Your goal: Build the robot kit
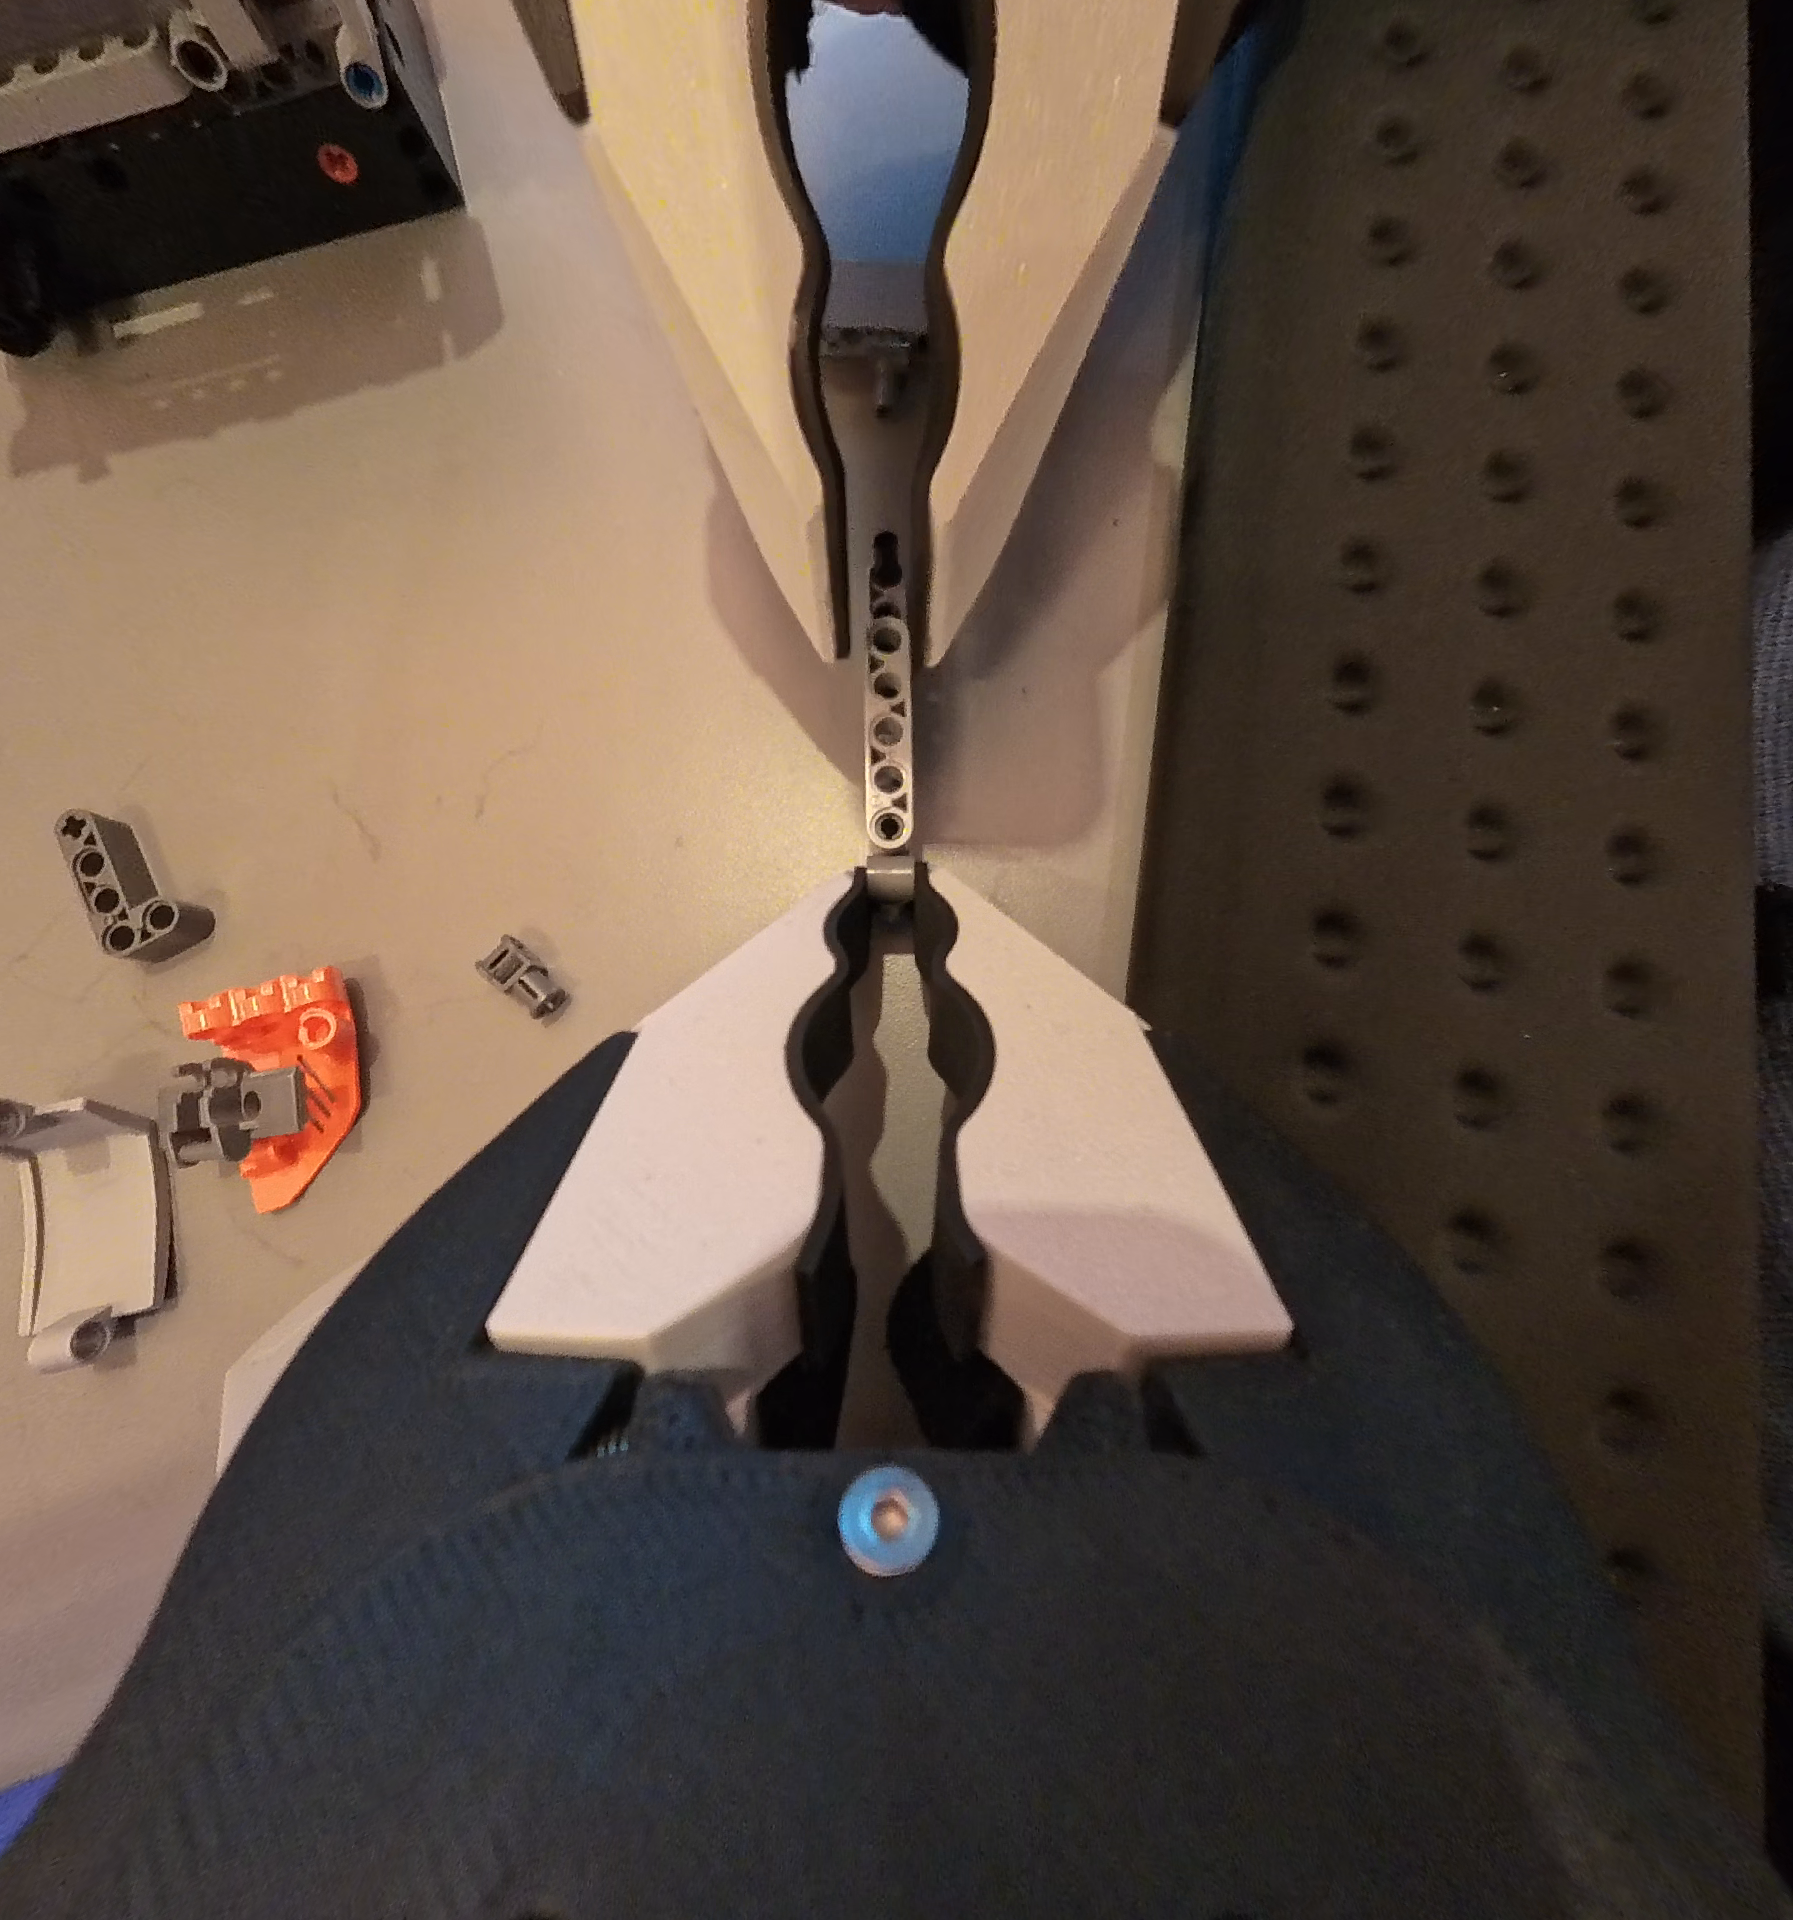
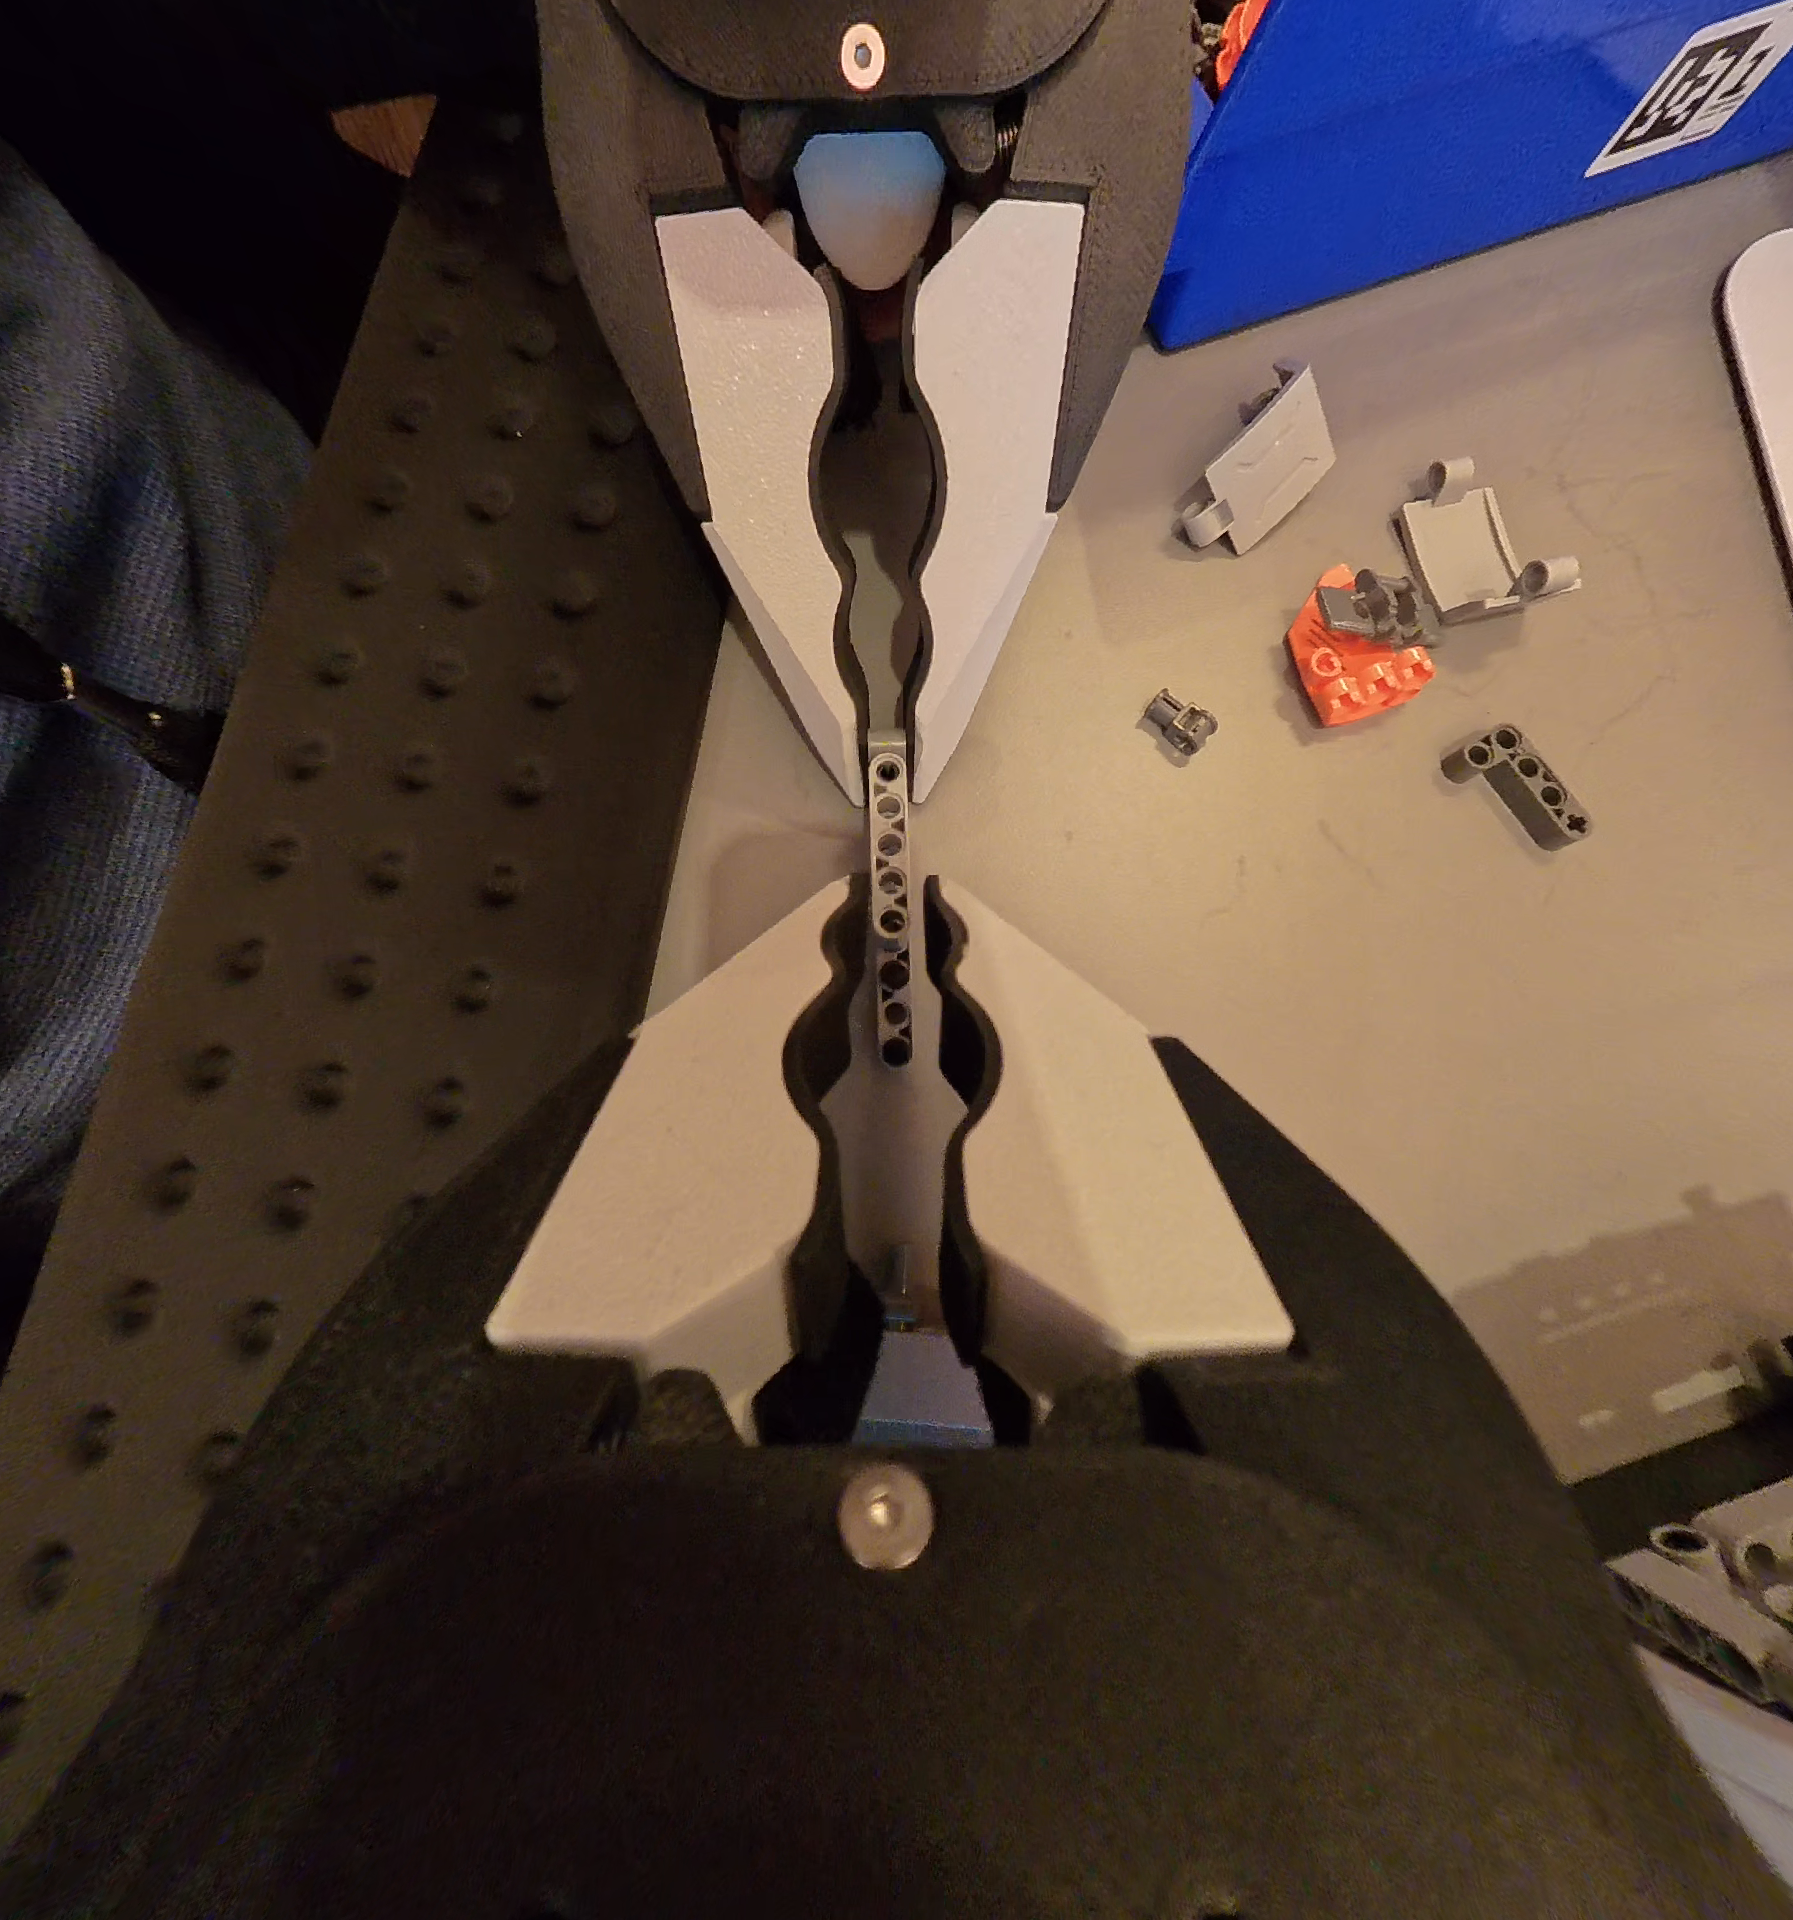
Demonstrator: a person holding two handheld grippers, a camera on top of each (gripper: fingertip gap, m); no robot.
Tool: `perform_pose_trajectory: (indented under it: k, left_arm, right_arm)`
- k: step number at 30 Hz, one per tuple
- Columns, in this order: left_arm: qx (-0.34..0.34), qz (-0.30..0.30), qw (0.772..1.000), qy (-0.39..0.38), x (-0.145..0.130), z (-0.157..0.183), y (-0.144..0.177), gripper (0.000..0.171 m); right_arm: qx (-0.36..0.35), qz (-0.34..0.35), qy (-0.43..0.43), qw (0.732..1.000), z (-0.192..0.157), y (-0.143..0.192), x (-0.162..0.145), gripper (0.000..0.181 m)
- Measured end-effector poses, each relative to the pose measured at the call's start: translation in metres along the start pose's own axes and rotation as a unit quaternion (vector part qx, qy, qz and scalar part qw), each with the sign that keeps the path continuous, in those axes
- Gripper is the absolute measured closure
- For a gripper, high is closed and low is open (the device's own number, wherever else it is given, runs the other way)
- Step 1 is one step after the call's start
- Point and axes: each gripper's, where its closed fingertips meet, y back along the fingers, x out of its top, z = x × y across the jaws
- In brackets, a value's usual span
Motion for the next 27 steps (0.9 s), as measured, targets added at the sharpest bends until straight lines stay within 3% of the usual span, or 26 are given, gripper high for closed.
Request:
perform_pose_trajectory:
  k: [9, 18, 27]
  left_arm:
    - [0.002, 0.001, 1.000, 0.001, 0.000, -0.001, 0.000, 0.167]
    - [-0.006, 0.009, 1.000, -0.007, 0.005, 0.003, 0.000, 0.162]
    - [0.005, 0.007, 0.999, -0.031, 0.022, 0.006, -0.009, 0.166]
  right_arm:
    - [-0.014, 0.012, -0.016, 1.000, 0.007, 0.014, -0.002, 0.171]
    - [0.002, -0.022, -0.016, 1.000, -0.001, 0.000, -0.011, 0.180]
    - [0.016, -0.020, -0.024, 0.999, -0.005, 0.003, -0.011, 0.171]
